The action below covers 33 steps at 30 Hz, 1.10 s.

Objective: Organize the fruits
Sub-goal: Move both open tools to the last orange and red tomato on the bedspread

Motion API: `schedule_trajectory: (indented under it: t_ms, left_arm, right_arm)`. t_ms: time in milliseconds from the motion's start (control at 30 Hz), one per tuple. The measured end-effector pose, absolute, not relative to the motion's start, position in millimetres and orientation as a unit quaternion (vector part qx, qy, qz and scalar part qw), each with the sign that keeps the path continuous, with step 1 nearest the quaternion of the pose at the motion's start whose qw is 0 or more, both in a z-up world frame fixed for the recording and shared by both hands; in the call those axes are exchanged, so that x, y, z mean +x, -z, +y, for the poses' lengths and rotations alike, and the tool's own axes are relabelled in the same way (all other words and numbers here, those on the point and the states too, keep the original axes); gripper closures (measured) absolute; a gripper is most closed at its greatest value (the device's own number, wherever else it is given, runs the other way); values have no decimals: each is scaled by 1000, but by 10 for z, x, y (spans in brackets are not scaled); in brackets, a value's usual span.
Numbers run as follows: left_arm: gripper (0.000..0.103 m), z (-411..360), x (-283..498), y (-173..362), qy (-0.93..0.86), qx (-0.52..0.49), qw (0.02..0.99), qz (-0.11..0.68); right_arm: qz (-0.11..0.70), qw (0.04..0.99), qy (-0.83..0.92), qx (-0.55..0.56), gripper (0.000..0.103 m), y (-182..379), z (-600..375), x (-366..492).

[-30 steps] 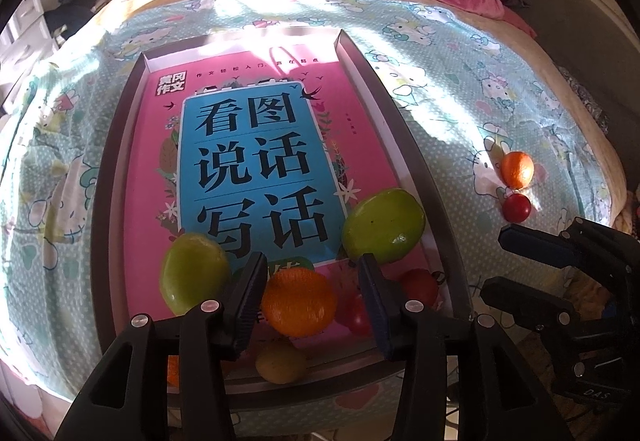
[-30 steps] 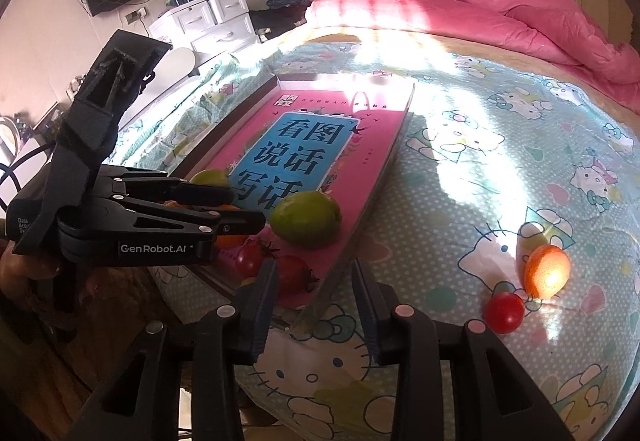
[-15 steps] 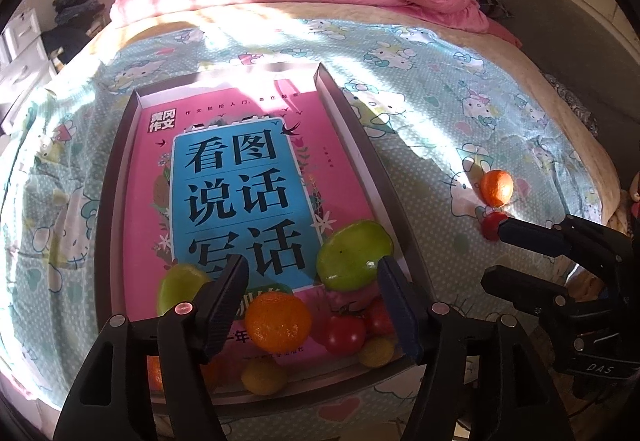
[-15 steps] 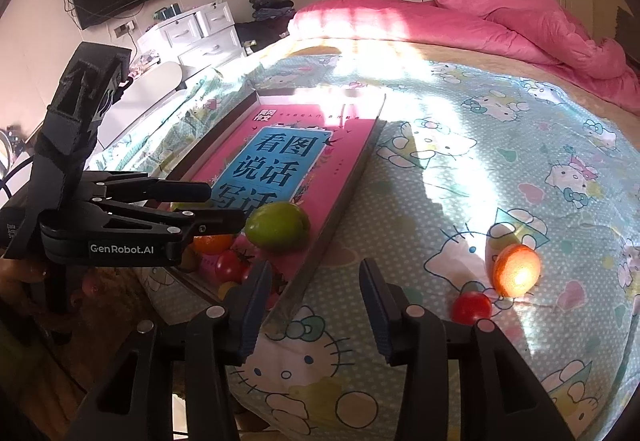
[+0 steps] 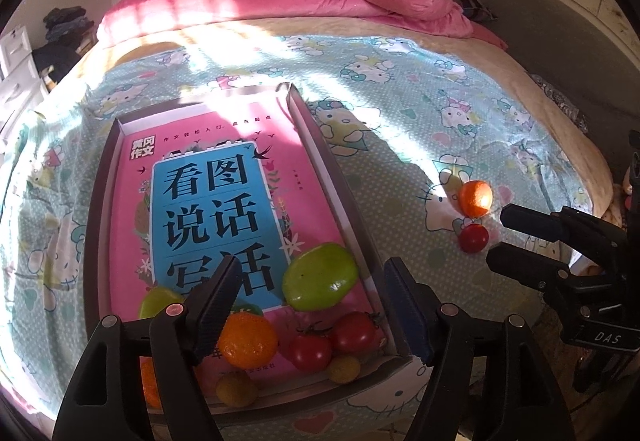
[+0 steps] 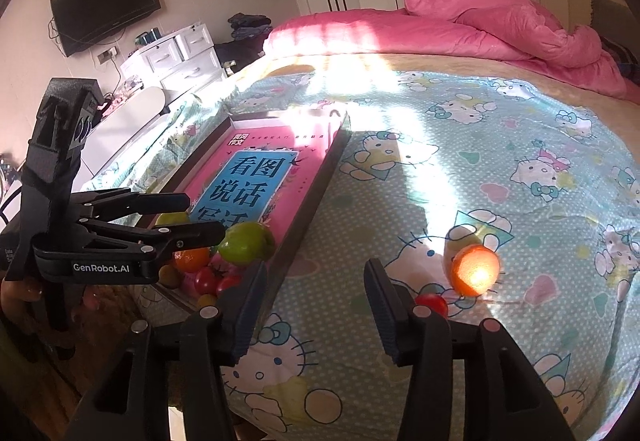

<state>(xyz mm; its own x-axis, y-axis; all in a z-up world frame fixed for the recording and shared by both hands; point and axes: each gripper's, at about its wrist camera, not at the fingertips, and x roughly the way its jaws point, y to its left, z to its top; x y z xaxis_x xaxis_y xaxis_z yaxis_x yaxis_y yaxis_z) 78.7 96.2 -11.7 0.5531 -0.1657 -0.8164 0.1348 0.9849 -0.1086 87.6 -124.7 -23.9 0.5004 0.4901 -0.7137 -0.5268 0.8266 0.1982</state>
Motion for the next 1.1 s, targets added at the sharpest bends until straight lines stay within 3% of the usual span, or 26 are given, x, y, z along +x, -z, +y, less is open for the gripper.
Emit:
schedule_trajectory:
  t_ms: [533,1100]
  left_arm:
    - [28,380,814,103,158,1,870,467]
    - [28,-496,1106,535,226,35,836,500]
  right_arm:
    - [397,890,-223,-6,47,175,-1780,978]
    - [456,868,-183,67,47,487,-2306,1356]
